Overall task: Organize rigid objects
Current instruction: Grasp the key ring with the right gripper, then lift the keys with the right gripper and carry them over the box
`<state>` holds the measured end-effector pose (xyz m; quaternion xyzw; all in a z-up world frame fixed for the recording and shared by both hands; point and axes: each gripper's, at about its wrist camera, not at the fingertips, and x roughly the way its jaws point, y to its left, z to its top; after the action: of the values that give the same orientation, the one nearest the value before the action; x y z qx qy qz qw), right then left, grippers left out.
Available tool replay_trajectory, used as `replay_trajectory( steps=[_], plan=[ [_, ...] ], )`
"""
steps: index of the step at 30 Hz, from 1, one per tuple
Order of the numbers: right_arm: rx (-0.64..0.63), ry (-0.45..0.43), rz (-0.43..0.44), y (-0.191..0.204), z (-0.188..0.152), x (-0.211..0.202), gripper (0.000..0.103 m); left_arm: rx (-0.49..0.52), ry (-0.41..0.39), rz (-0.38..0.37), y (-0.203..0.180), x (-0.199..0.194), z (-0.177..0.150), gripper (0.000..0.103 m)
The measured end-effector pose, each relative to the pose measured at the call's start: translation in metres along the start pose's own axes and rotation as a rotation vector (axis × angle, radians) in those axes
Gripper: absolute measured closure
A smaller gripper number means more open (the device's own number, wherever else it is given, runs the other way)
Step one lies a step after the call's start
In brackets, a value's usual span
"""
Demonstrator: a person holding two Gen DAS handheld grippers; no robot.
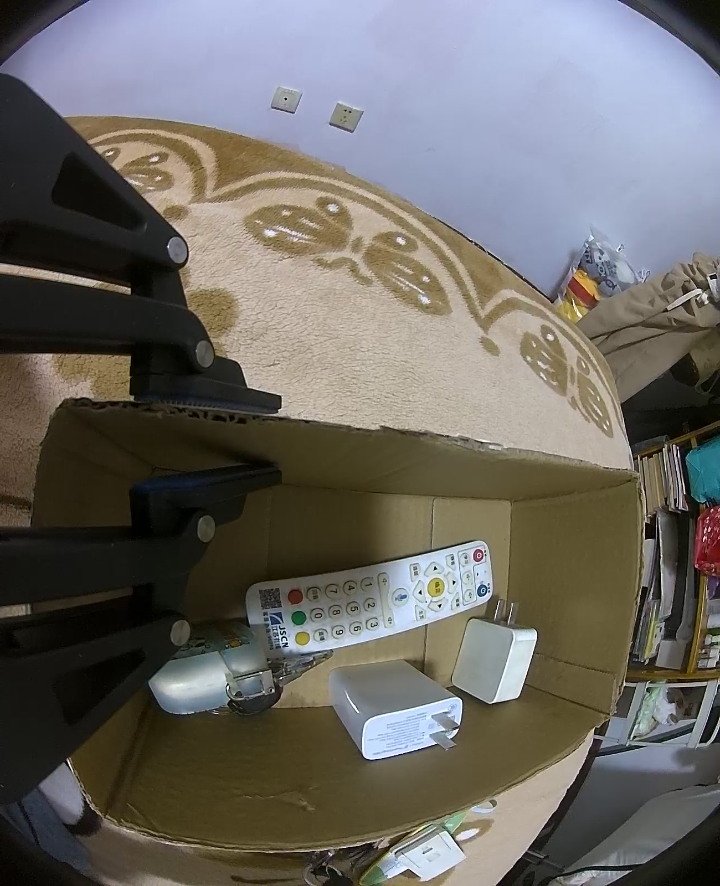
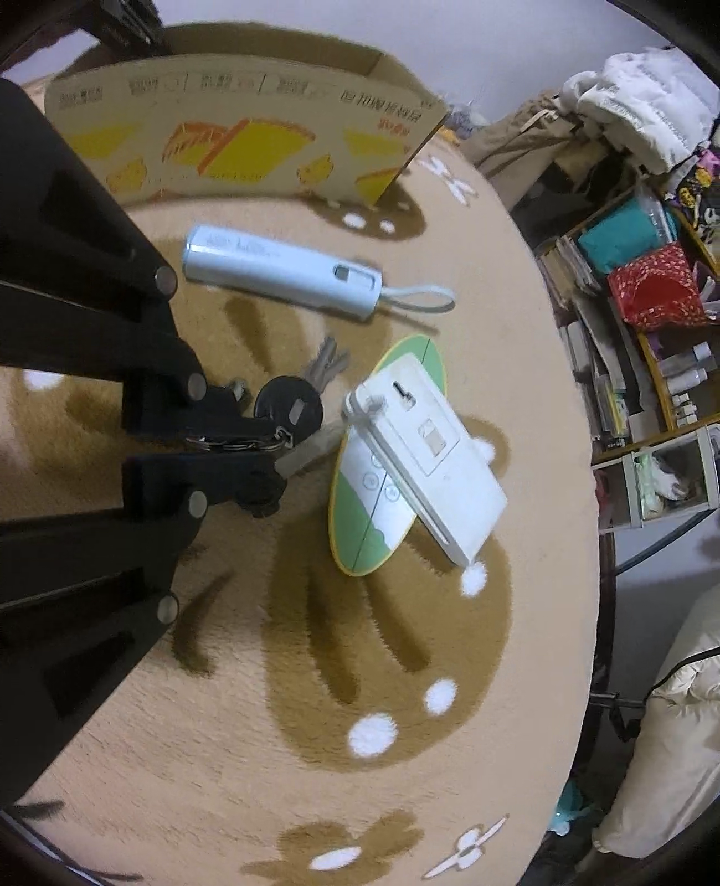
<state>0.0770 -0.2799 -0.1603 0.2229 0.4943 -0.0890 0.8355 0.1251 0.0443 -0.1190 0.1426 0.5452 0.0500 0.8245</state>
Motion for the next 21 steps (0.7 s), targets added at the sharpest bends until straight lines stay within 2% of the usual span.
replay_trajectory(
  steps=[3, 6, 21],
  plan=[
    [-0.019, -0.022, 0.022, 0.006, 0.0, -0.01, 0.099, -0.004, 0.001, -0.004, 0.001, -0.001, -0.001, 0.085],
    [-0.036, -0.057, 0.005, 0.011, 0.002, -0.023, 0.099, -0.006, 0.0, -0.008, 0.002, -0.002, -0.001, 0.085],
    [-0.072, -0.166, 0.147, 0.045, 0.014, -0.071, 0.099, 0.012, -0.003, 0.012, 0.0, -0.001, -0.002, 0.085]
  ],
)
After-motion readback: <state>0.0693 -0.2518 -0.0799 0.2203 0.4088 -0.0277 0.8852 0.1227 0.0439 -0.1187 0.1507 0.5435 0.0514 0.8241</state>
